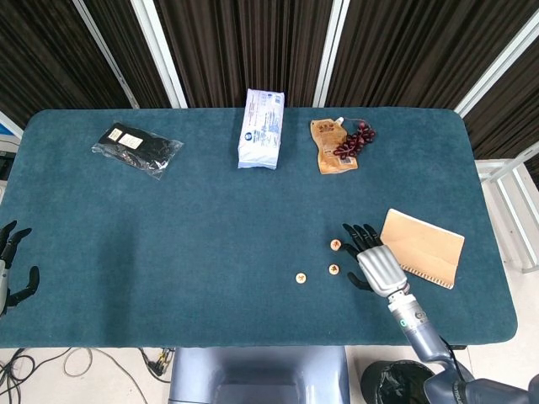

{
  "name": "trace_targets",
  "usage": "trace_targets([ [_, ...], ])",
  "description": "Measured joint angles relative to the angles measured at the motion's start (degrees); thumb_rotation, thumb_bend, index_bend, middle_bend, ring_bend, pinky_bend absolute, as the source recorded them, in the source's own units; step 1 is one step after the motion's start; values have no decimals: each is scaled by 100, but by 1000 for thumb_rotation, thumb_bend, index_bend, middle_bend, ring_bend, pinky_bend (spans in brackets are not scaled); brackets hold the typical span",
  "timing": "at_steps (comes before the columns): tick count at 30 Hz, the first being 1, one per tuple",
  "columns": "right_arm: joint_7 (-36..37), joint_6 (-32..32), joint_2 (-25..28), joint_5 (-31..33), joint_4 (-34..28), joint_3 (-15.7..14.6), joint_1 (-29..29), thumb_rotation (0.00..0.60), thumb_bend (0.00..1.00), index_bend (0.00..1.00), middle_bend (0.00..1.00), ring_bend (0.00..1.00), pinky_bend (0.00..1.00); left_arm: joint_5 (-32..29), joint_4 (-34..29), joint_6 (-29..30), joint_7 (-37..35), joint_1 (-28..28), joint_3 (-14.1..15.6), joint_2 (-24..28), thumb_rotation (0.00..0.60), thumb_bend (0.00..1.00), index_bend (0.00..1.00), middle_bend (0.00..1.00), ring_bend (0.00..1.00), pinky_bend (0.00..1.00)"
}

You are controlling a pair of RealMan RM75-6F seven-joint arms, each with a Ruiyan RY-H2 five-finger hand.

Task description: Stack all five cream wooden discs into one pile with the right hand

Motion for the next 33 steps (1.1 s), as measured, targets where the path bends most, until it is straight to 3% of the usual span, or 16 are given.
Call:
trace_targets([
  [9,447,-91,-260,-346,555,-26,87,600,405,318,0,0,0,-38,-12,-25,2,-2,-4,9,600,483,156,0,0,0],
  [23,554,-383,-381,-407,790,-32,134,600,405,320,0,0,0,-52,-7,-4,7,4,-18,7,600,483,156,0,0,0],
  [33,650,-395,-475,-491,1028,-29,132,600,404,401,0,0,0,-49,-5,-5,1,4,-20,8,600,483,156,0,0,0],
])
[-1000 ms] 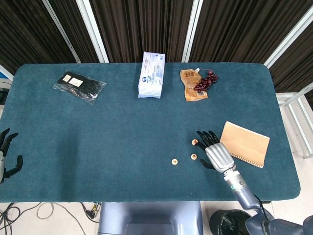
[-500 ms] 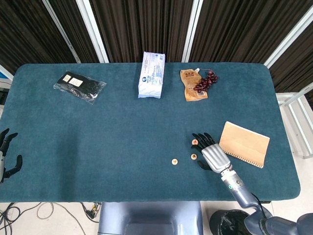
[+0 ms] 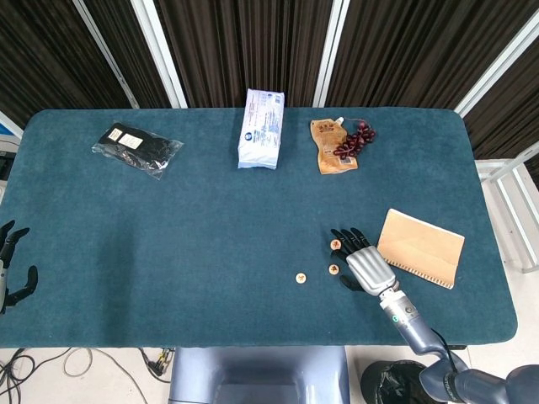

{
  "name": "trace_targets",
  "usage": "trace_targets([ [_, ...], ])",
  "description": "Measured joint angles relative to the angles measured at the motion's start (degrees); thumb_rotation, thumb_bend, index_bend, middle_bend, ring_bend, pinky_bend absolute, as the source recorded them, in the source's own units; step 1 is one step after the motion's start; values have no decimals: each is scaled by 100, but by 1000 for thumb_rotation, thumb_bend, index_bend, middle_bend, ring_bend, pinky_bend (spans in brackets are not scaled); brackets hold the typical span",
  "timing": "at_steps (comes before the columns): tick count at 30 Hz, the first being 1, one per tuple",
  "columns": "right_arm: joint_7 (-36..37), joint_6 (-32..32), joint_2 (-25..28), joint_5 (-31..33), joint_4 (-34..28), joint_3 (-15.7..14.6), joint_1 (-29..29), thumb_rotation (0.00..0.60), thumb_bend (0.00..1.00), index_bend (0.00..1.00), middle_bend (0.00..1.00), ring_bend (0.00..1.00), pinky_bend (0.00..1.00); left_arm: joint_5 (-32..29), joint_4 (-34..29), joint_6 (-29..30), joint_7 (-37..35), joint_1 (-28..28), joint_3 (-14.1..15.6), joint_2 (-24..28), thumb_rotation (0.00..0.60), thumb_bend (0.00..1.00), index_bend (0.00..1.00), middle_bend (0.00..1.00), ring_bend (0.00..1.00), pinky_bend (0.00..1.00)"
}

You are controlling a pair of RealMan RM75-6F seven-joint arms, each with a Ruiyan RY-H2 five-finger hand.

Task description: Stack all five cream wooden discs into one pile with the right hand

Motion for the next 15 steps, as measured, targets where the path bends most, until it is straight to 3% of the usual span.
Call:
trace_targets([
  [15,28,-70,-95,-55,85,21,22,600,404,456,0,0,0,1,2,6,-6,2,-4,-1,600,483,156,0,0,0],
])
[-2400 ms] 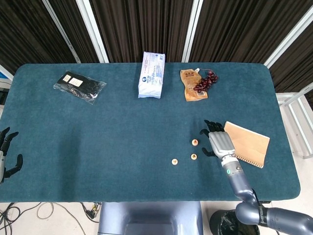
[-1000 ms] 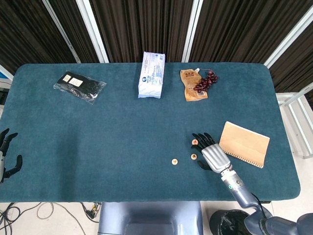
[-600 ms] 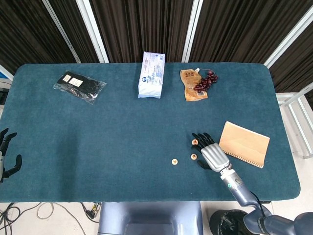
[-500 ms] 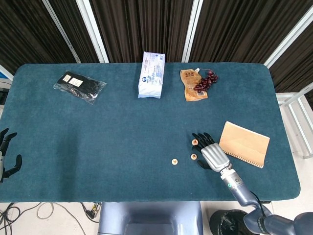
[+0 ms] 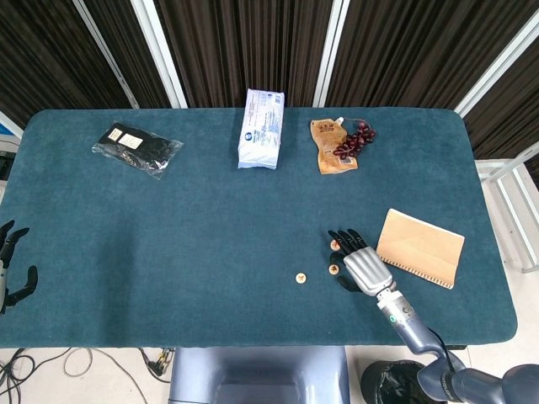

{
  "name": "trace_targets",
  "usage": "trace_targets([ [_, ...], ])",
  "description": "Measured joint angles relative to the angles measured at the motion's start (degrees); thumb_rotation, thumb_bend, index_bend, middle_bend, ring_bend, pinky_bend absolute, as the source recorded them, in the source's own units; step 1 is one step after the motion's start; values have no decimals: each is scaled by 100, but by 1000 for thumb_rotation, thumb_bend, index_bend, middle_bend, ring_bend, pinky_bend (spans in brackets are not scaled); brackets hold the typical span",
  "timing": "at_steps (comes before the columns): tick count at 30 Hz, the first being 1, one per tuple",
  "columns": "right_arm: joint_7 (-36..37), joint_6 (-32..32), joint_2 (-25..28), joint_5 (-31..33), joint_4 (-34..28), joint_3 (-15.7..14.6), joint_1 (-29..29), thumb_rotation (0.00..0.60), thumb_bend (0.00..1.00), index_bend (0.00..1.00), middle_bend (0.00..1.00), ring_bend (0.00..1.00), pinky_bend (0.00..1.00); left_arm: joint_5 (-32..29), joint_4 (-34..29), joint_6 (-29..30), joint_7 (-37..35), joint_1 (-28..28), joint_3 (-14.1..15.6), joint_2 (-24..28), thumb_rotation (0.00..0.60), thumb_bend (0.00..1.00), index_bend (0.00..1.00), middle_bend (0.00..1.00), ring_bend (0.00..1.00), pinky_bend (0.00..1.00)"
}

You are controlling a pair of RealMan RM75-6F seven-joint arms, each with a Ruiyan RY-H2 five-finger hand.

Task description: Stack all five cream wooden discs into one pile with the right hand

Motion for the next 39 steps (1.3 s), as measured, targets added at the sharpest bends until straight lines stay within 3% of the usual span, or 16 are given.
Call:
trace_targets([
  [39,-309,-492,86,254,-291,151,140,600,404,510,0,0,0,9,3,4,-19,0,-6,0,600,483,157,0,0,0],
])
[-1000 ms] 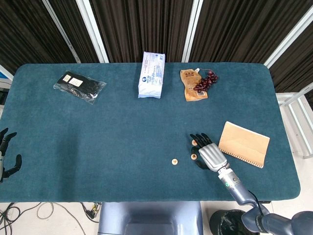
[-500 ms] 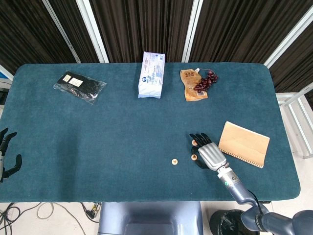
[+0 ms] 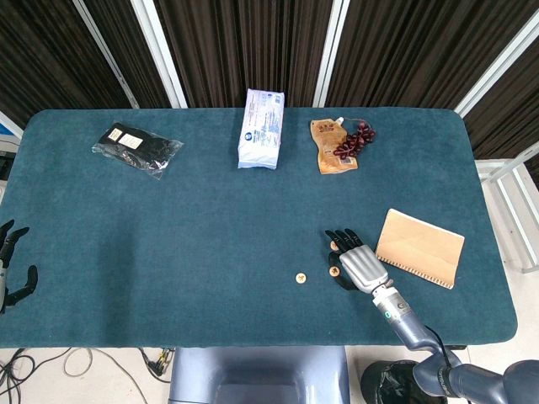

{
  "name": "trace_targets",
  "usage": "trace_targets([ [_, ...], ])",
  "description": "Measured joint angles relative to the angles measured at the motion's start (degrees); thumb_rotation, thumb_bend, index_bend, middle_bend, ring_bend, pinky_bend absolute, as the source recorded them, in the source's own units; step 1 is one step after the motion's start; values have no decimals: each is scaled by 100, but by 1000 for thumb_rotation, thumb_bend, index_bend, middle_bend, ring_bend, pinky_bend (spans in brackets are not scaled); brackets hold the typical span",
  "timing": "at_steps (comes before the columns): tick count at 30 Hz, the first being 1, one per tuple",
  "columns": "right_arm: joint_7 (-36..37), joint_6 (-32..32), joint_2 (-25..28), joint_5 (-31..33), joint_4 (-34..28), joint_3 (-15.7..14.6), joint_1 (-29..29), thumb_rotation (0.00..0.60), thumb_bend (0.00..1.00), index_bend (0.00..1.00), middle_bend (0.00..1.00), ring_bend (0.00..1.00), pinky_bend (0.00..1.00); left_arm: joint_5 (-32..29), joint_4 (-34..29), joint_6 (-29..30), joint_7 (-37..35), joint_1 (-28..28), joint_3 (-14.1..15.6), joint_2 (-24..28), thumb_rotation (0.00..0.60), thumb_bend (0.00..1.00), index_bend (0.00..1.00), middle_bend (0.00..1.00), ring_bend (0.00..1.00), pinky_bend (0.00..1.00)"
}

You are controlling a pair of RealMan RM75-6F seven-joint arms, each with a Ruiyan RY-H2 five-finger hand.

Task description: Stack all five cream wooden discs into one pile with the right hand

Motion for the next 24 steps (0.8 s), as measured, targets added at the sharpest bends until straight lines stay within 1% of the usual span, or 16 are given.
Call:
trace_targets([
  [8,-45,-36,12,25,-41,12,11,600,404,547,0,0,0,-6,1,-2,-9,0,-4,3,600,483,158,0,0,0],
  [15,-57,-71,70,60,-131,31,19,600,405,551,0,0,0,-4,-5,1,-17,2,-4,7,600,483,158,0,0,0],
  [24,-120,-84,328,124,-528,121,52,600,404,553,0,0,0,-10,-5,2,-33,2,-11,8,600,483,158,0,0,0],
])
